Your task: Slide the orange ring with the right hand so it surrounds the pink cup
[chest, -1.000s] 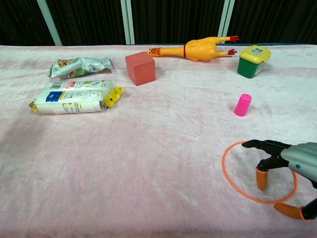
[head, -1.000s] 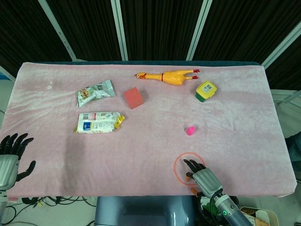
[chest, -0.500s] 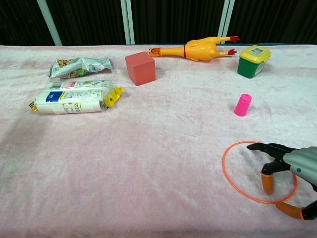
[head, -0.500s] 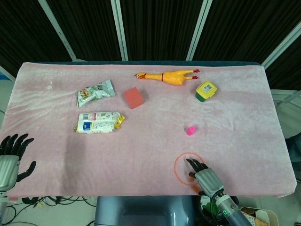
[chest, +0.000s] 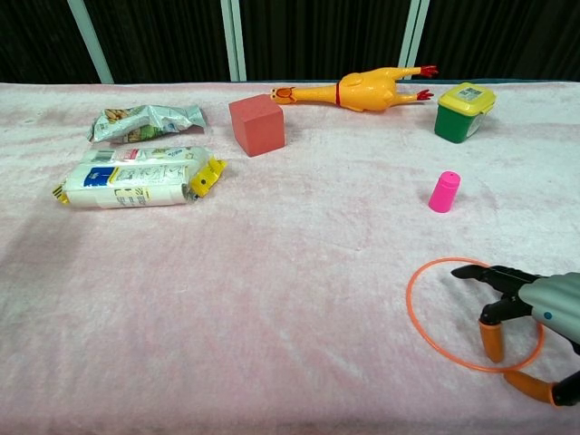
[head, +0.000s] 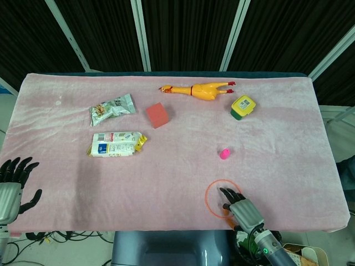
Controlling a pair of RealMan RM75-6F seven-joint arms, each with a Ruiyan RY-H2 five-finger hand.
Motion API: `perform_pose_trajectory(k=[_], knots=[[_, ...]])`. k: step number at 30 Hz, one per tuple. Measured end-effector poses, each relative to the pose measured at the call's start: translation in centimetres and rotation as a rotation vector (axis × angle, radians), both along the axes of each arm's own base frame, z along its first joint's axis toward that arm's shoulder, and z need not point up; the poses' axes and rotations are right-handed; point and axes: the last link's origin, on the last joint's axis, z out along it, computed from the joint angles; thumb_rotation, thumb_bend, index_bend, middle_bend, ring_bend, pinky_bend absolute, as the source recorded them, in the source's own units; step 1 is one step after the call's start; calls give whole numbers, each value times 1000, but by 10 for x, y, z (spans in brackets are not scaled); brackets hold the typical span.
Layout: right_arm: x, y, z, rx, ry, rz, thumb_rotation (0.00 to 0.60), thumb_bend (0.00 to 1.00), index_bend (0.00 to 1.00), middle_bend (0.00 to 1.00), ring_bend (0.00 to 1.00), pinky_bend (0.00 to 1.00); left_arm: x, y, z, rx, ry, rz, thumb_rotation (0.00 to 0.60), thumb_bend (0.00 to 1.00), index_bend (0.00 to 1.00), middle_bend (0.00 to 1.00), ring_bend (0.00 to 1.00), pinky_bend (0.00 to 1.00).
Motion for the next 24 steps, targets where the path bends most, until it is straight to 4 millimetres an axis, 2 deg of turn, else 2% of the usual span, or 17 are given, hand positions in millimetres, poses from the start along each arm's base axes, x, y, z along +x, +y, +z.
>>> perform_pose_trajectory(k=[24], knots=[[2,0,-9,27,7,11,600,331,570,0,32,188,-1,0,3,14,-2,1,600,329,188,100,0,0]])
